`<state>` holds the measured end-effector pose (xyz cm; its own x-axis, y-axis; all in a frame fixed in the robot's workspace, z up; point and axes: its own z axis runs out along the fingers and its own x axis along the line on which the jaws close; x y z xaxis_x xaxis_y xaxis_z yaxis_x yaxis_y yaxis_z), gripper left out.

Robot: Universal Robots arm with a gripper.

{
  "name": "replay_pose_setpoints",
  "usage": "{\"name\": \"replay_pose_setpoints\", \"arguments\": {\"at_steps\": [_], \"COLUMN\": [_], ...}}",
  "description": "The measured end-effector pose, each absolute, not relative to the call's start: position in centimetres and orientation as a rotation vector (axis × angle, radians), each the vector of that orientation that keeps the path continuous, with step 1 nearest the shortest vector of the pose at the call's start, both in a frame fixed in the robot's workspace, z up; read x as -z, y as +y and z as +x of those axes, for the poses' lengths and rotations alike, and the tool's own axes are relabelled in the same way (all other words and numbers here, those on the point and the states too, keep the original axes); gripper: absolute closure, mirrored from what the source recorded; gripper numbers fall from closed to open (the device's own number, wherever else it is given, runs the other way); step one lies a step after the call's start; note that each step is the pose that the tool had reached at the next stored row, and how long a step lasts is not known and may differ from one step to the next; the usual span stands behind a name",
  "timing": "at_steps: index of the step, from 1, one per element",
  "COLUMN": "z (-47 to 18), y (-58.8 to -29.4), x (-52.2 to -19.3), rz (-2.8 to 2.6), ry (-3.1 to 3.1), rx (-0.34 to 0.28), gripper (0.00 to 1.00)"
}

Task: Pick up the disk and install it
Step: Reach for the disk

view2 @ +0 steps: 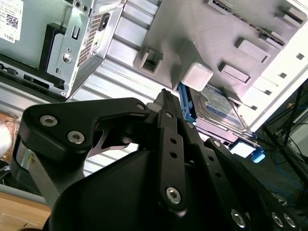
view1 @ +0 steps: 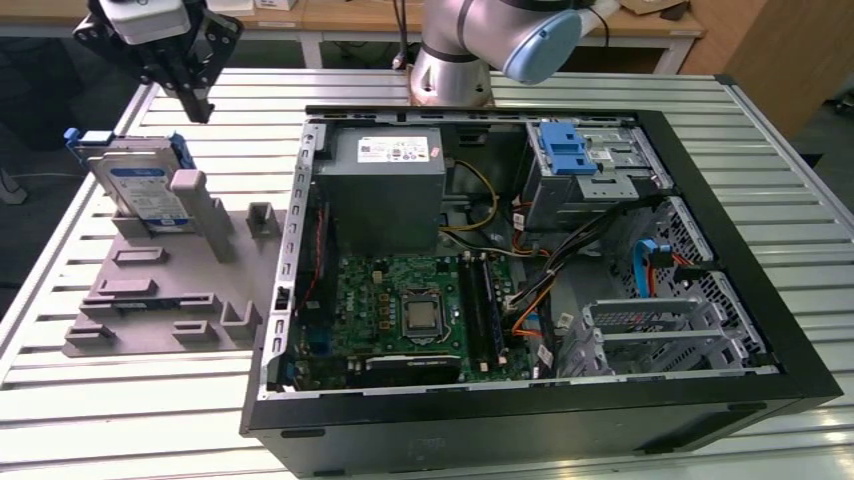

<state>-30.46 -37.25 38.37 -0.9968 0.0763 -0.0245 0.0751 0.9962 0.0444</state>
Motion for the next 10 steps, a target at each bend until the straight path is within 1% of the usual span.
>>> {"name": "replay_pose_setpoints", "arguments": {"at_steps": [10], "z": [-30.74], "y": [-37.25], "x": [-38.34], "rz": [0.118], "ry": [3.112], "rx": [-0.068], "gripper": [0.89]}}
